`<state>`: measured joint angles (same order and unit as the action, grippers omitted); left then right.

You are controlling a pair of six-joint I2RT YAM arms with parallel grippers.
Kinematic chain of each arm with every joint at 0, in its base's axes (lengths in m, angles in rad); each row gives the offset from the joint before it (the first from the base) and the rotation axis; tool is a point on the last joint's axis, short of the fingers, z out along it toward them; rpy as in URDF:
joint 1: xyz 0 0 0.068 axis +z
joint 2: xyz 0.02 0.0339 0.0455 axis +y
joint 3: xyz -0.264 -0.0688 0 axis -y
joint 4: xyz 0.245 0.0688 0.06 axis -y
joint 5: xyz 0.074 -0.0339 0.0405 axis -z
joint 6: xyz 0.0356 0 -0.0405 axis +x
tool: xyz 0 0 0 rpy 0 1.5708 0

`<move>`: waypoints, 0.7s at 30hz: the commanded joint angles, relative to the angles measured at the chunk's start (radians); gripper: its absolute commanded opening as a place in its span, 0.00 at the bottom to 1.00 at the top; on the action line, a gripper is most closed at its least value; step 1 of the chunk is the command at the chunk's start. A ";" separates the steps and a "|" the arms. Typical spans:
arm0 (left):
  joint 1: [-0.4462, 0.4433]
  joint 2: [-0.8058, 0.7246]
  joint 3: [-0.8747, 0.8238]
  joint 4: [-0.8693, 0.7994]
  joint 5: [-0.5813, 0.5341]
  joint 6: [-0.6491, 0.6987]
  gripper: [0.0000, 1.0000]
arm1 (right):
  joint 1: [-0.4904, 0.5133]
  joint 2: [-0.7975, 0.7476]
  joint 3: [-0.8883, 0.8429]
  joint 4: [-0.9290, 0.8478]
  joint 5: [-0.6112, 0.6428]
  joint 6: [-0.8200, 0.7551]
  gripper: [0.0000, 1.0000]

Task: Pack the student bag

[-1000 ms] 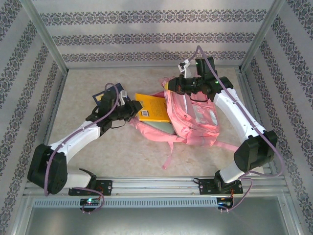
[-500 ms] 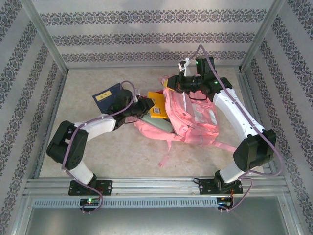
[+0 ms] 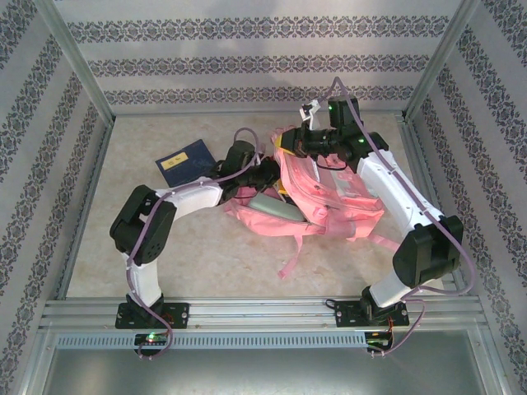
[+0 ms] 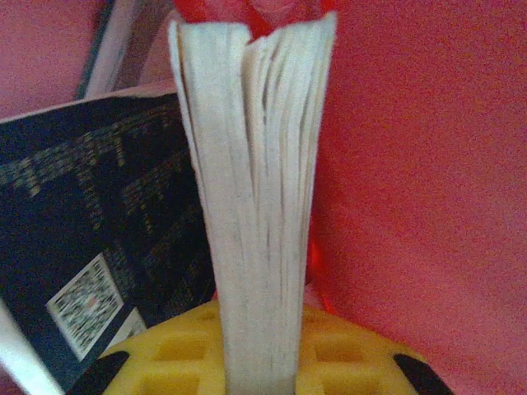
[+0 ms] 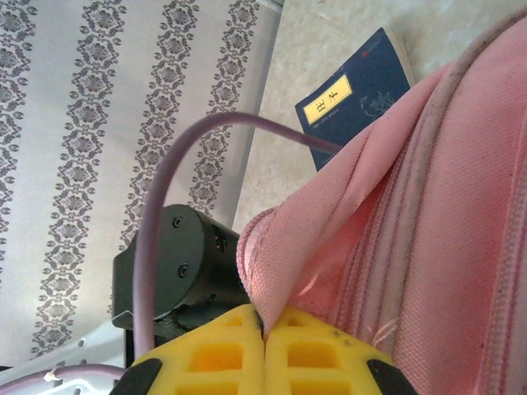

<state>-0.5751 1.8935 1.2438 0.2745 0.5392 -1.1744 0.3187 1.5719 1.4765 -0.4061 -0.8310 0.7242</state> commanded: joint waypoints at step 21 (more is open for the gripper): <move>0.061 -0.209 0.028 -0.470 -0.067 0.255 0.65 | -0.002 -0.055 0.029 -0.031 0.043 -0.156 0.00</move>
<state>-0.5533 1.7809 1.2694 -0.1036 0.4862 -0.9859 0.3164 1.5703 1.4757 -0.4526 -0.7994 0.6365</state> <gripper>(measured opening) 0.653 0.065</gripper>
